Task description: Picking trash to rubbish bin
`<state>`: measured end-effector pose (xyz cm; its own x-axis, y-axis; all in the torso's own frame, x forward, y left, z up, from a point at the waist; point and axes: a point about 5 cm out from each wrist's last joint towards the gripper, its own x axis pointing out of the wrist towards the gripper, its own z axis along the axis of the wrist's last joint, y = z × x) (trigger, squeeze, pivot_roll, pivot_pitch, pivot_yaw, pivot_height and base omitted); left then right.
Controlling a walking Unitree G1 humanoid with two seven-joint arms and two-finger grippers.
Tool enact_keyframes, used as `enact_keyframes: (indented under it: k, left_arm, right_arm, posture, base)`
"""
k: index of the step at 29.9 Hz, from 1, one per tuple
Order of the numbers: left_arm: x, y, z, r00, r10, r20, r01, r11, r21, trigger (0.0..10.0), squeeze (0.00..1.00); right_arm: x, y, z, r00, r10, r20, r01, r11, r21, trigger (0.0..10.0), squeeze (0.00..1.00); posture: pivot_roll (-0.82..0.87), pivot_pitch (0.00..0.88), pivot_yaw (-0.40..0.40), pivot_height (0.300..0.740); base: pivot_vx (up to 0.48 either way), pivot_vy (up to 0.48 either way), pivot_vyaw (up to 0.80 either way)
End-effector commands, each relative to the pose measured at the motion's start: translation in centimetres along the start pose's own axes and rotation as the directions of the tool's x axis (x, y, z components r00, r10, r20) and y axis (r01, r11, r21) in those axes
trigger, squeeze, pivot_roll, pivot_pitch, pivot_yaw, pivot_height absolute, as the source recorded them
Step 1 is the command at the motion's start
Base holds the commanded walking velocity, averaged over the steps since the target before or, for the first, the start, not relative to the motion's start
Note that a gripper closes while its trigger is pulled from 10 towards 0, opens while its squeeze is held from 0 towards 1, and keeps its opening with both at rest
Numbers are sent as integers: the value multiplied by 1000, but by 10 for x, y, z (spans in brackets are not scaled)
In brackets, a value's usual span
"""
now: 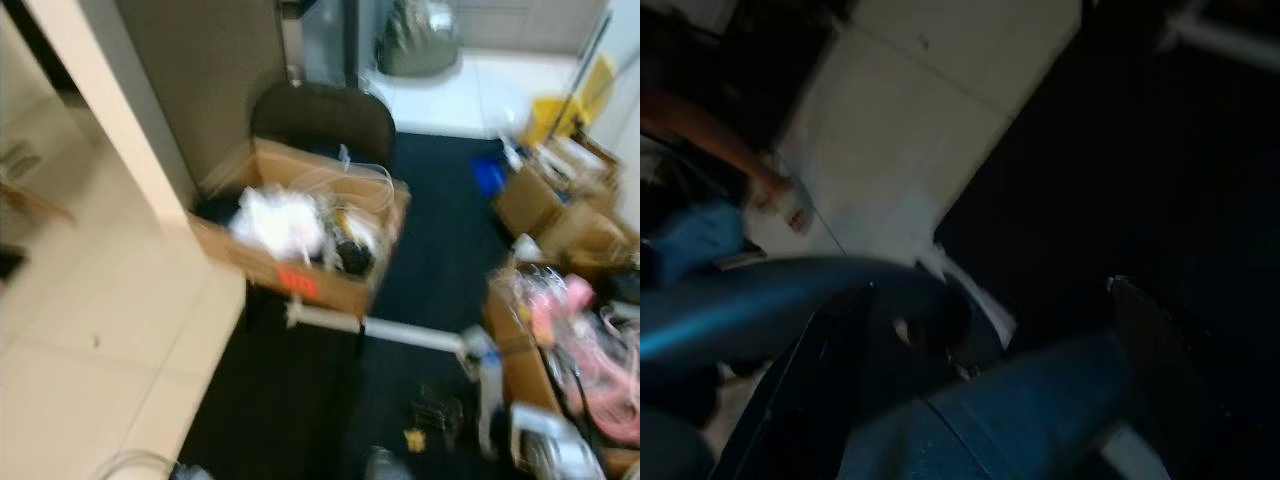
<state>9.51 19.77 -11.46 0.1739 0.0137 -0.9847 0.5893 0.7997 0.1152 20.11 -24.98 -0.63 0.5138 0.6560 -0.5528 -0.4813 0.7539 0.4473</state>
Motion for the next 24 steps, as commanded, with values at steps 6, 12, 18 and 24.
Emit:
enact_keyframes:
  k: [6, 12, 18, 24]
  left_arm:
    - [-1, 7, 11, 999, 19, 42, -19, 1000, 1, 10000, 0]
    - [-1, 6, 11, 999, 16, 41, -16, 1000, 2, 10000, 0]
    - [0, 4, 15, 999, 15, 48, -15, 1000, -4, 10000, 0]
    - [0, 3, 24, 998, 13, 60, -13, 1000, -8, 10000, 0]
  right_arm:
    - [1, -20, -46, 916, -354, -187, 364, 931, 19, 10000, 0]
    - [8, -17, -77, 808, -519, -278, 558, 825, 83, 10000, 0]
    - [27, 0, -96, 759, -558, -335, 621, 776, 113, 10000, 0]
    - [32, 6, -102, 745, -555, -369, 619, 782, 73, 10000, 0]
  posture:
    - [-61, 61, 64, 740]
    - [-60, 64, 64, 740]
    - [-60, 64, 64, 740]
    - [-45, 69, 64, 740]
  base:
    - [-432, 0, 0]
    - [-288, 0, 0]
    - [-144, 0, 0]
    - [-409, 0, 0]
